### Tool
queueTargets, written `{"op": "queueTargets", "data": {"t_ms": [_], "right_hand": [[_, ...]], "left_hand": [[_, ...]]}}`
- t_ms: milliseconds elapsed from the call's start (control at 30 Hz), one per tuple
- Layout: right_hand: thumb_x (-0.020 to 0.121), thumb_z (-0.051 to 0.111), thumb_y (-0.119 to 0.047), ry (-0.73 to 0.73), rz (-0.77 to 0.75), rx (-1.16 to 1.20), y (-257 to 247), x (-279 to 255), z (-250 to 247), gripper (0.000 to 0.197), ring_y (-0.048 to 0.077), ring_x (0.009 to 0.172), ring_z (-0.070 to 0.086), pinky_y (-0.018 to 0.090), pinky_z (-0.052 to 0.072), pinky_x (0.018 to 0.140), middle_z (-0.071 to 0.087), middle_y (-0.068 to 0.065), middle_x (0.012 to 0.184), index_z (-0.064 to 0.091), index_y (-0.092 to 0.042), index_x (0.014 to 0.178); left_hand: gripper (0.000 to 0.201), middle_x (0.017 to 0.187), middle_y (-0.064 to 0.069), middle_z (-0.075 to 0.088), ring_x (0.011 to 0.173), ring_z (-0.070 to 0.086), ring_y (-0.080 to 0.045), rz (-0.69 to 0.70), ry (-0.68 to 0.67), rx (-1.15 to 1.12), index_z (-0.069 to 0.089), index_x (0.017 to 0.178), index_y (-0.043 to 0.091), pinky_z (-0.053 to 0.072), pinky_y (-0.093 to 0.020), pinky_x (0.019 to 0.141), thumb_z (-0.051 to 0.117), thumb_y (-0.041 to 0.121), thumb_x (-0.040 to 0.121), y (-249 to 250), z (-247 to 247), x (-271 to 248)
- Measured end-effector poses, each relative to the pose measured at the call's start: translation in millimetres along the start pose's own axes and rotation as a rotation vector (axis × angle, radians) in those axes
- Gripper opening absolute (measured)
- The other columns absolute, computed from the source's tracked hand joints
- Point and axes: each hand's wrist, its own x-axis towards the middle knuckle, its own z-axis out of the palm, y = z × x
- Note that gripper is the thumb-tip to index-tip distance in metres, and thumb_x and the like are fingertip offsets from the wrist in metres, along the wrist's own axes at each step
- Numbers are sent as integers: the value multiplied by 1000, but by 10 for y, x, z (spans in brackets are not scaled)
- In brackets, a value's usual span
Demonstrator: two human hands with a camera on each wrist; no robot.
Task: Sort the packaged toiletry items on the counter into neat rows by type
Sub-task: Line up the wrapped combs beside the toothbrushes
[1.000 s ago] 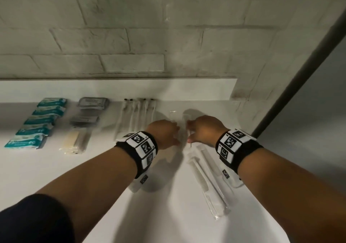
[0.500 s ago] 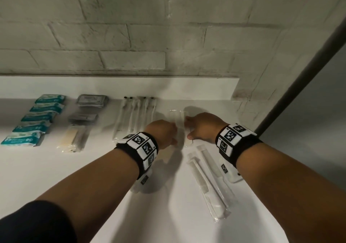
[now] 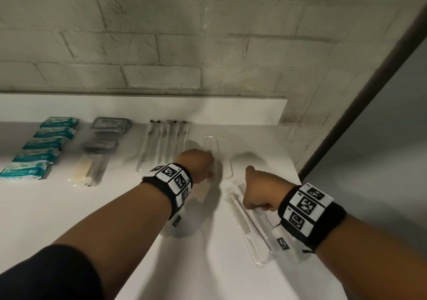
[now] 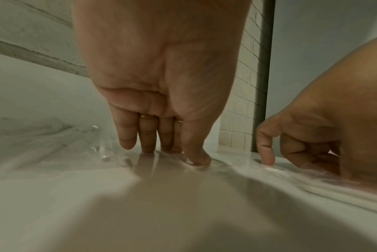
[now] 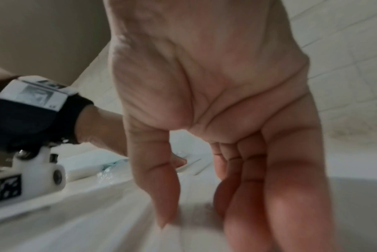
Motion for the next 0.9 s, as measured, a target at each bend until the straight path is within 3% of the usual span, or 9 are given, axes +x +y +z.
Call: {"op": "queueTargets", "data": {"t_ms": [167,300,400,500,567,667,733,800,900], "right_hand": [[82,66,-35,65,-50,-68,27,-73,75,56,26,96,57,31,44,72,54,11,117,37,-10,124],[73,79,-35,16,2,-99,113,-96,20,73,25,100,59,34,51,80,55,8,120,38,-11,127],[73,80,-31,29,18,-134,96,-127,69,68,26,95,61,31,50,71,55,8,113,38,-10,123],[79,63,-7,61,-6,-75,37,-136,125,51,18,68,53,26,40,52,52,3,86,37,-8,123],[79,50,-2,87,-28,-74,5,-145,166,49,18,70,52,27,41,55,50,3,86,35,-7,125],[84,46,-3,127,-70,-155,-39,-171,235,49,28,90,56,32,44,67,52,11,108,31,-11,130],[86,43,-1,137,-91,-166,-31,-149,184,56,28,89,57,33,42,65,54,13,113,24,-11,139],[88,41,-1,184,-107,-31,30,-29,24,65,25,80,57,30,40,62,59,13,106,16,-11,148],[87,47,-3,299,-86,308,191,184,-205,67,25,77,61,30,48,56,58,9,93,22,-21,146]], "left_hand": [[43,114,-14,65,103,60,-33,-2,-43,-6,48,127,5,46,-35,80,54,28,91,6,-3,-5],[40,113,-15,66,101,61,-33,19,-44,30,50,124,4,41,-31,74,54,26,91,7,-7,8],[40,114,-14,66,104,60,-32,28,-23,39,53,123,5,40,-30,74,55,30,92,4,-8,17],[41,116,-13,65,107,59,-31,24,-15,40,53,124,5,39,-30,76,55,31,92,12,-20,5],[41,117,-13,64,107,58,-31,17,-19,38,52,124,5,40,-30,77,55,32,93,18,-37,2],[41,117,-13,64,106,59,-31,-1,-49,26,51,123,5,43,-33,80,55,31,93,25,-54,-7],[40,115,-13,65,105,59,-31,1,-61,25,51,123,4,43,-33,79,54,31,93,24,-54,-11],[39,114,-13,65,103,60,-31,0,-69,26,50,123,4,42,-33,76,53,29,93,22,-58,-14],[36,118,-11,63,104,60,-31,12,-101,16,51,123,5,46,-36,83,51,25,93,4,-45,-6]]}}
